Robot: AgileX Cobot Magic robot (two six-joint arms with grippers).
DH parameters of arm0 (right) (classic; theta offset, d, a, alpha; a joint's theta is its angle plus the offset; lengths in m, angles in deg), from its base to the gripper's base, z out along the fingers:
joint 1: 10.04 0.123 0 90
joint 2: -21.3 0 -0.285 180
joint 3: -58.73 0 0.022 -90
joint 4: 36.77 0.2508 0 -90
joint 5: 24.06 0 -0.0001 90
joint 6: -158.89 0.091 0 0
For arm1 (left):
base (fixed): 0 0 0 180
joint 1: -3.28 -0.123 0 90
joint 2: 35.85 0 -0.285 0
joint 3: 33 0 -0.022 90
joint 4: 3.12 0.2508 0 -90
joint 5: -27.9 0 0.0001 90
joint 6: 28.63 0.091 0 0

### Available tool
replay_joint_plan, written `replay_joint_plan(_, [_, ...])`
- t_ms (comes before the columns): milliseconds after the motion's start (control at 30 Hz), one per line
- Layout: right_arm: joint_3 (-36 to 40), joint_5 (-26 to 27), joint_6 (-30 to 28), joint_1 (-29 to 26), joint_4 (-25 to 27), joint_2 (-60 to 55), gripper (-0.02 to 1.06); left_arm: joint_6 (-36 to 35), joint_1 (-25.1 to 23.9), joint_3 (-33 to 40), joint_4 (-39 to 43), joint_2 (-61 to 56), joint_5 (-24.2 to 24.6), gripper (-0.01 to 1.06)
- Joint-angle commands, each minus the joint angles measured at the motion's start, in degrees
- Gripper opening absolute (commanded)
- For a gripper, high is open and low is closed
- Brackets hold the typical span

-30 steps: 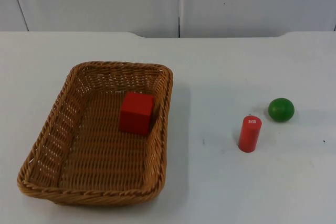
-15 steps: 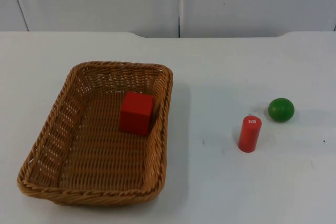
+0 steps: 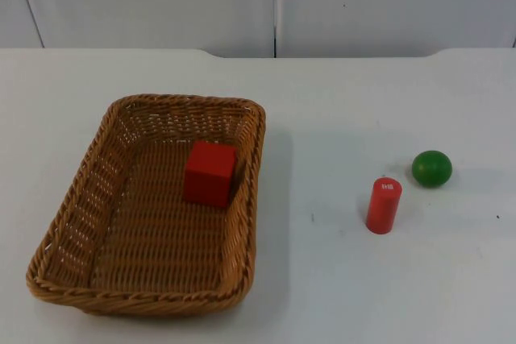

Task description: Pick up the basket with the left hand and place the object to the left of the red cylinder into the basket with the right hand.

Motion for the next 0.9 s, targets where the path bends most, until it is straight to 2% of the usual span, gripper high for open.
replay_joint_plan(0, [0.47, 0.21, -0.43, -0.25, 0.03, 0.13, 1.05, -0.08, 0.09, 0.33, 0.04, -0.29, 0.22, 1.05])
replay_joint_plan(867, [0.47, 0.21, -0.06, -0.25, 0.03, 0.13, 1.05, -0.08, 0.09, 0.33, 0.04, -0.29, 0.22, 1.05])
